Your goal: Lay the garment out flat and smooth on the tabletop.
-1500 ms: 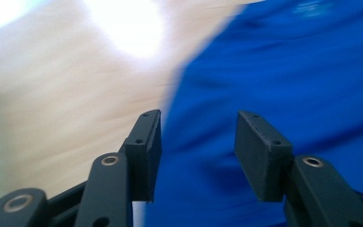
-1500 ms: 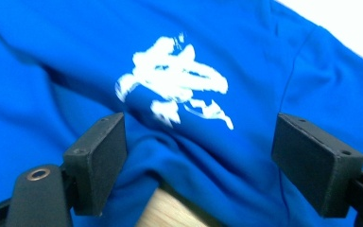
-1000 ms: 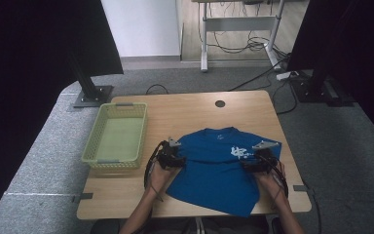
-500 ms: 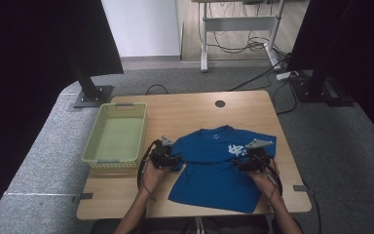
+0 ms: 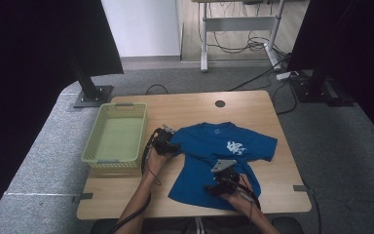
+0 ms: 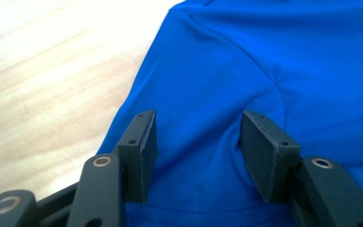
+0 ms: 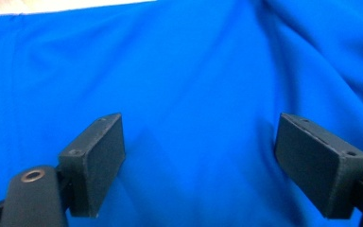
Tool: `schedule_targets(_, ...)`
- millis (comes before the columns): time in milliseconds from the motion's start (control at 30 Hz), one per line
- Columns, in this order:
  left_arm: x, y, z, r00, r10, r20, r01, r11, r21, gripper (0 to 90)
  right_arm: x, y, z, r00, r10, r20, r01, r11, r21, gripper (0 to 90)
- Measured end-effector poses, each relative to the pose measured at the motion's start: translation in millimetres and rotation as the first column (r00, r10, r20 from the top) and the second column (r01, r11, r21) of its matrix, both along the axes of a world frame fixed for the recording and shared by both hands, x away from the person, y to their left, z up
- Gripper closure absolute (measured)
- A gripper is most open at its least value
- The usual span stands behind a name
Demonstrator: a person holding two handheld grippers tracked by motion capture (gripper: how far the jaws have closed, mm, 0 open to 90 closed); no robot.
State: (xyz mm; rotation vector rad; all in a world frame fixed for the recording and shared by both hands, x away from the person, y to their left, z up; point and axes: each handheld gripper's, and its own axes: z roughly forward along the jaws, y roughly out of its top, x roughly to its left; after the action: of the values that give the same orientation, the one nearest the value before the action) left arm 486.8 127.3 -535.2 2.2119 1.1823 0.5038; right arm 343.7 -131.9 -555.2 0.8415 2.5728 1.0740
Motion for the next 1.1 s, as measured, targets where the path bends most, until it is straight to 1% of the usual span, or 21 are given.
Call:
schedule_targets(133, 10.8, 3.0, 0.7, 0.9998, 0.018, -0.006, -0.018, 0.9998, 0.006, 46.8, -18.2, -5.6, -1.3, 0.9997, 0.024, 0.006, -0.024, 0.9997, 0.009, 17.4)
schedule_targets(233, 17.3, 5.2, 0.2, 0.9995, 0.026, -0.017, -0.026, 0.9996, -0.010, 44.9, -34.9, -8.8, -2.1, 0.9990, 0.044, 0.010, -0.044, 0.9989, 0.016, 17.4)
schedule_targets(333, 19.3, 4.4, 0.2, 0.9994, 0.027, -0.023, -0.028, 0.9992, -0.028, 43.7, -48.6, -8.0, -2.4, 0.9977, 0.067, 0.011, -0.068, 0.9976, 0.018, 17.3)
schedule_targets(367, 16.5, 2.2, 2.2, 0.9994, 0.033, -0.006, -0.033, 0.9993, -0.016, 44.1, -51.6, -7.0, -2.1, 0.9969, 0.078, 0.010, -0.079, 0.9968, 0.015, 17.3)
schedule_targets(400, 11.8, -0.9, 5.3, 0.9996, 0.022, 0.017, -0.022, 0.9997, -0.003, 45.7, -53.6, -6.0, -1.3, 0.9965, 0.084, 0.003, -0.084, 0.9964, 0.009, 17.8)
schedule_targets(433, 5.9, -4.2, 9.2, 0.9997, 0.000, 0.026, 0.001, 0.9998, -0.018, 45.7, -54.1, -6.3, 0.1, 0.9965, 0.083, -0.007, -0.083, 0.9965, 0.011, 18.6)
schedule_targets(467, -1.5, -7.3, 13.7, 0.9990, -0.026, 0.035, 0.028, 0.9988, -0.042, 44.7, -53.4, -8.7, 1.4, 0.9969, 0.078, -0.010, -0.077, 0.9964, 0.035, 18.6)
schedule_targets(500, -10.3, -10.4, 18.0, 0.9974, -0.054, 0.049, 0.056, 0.9969, -0.055, 43.7, -51.7, -12.9, 3.1, 0.9978, 0.066, -0.008, -0.065, 0.9957, 0.066, 18.7)
schedule_targets(600, -39.8, -17.2, 23.3, 0.9897, -0.125, 0.070, 0.129, 0.9903, -0.052, 40.8, -42.0, -33.5, 8.8, 1.0000, -0.002, 0.006, 0.001, 0.9949, 0.101, 18.6)
schedule_targets(667, -59.9, -17.4, 20.0, 0.9844, -0.163, 0.065, 0.167, 0.9839, -0.062, 40.0, -35.5, -49.5, 10.7, 0.9991, -0.043, 0.004, 0.042, 0.9922, 0.117, 18.7)
schedule_targets(733, -78.5, -14.2, 14.1, 0.9813, -0.183, 0.059, 0.188, 0.9786, -0.084, 39.4, -30.7, -64.2, 10.2, 0.9966, -0.081, 0.014, 0.079, 0.9915, 0.104, 18.6)
schedule_targets(800, -95.4, -11.8, 6.9, 0.9770, -0.209, 0.041, 0.213, 0.9704, -0.115, 39.1, -27.6, -77.6, 8.5, 0.9935, -0.114, 0.007, 0.112, 0.9885, 0.101, 18.5)
schedule_targets(867, -109.2, -11.6, -0.1, 0.9750, -0.220, 0.035, 0.222, 0.9679, -0.118, 38.8, -26.6, -87.6, 6.6, 0.9918, -0.128, -0.006, 0.128, 0.9860, 0.107, 18.4)
schedule_targets(900, -114.6, -12.3, -3.6, 0.9738, -0.225, 0.032, 0.228, 0.9676, -0.110, 38.8, -26.8, -91.0, 5.5, 0.9908, -0.135, -0.009, 0.135, 0.9854, 0.104, 18.2)
schedule_targets(933, -119.7, -13.5, -6.9, 0.9739, -0.224, 0.039, 0.226, 0.9704, -0.084, 38.8, -27.5, -93.8, 4.5, 0.9897, -0.143, -0.010, 0.143, 0.9848, 0.098, 18.3)
schedule_targets(967, -124.1, -14.5, -10.0, 0.9726, -0.228, 0.046, 0.230, 0.9713, -0.059, 38.8, -28.3, -96.0, 3.3, 0.9890, -0.147, -0.013, 0.148, 0.9845, 0.095, 18.2)
schedule_targets(1000, -128.0, -13.7, -10.8, 0.9724, -0.225, 0.062, 0.229, 0.9712, -0.066, 38.8, -29.1, -97.7, 1.7, 0.9883, -0.151, -0.018, 0.152, 0.9844, 0.089, 18.2)
schedule_targets(1067, -134.7, -12.9, -10.6, 0.9740, -0.210, 0.085, 0.214, 0.9762, -0.037, 39.1, -31.3, -100.1, -2.3, 0.9861, -0.164, -0.023, 0.166, 0.9839, 0.067, 18.0)
schedule_targets(1100, -138.2, -12.3, -10.4, 0.9748, -0.202, 0.095, 0.205, 0.9785, -0.022, 39.1, -33.6, -101.3, -3.7, 0.9854, -0.170, -0.012, 0.170, 0.9829, 0.070, 18.1)
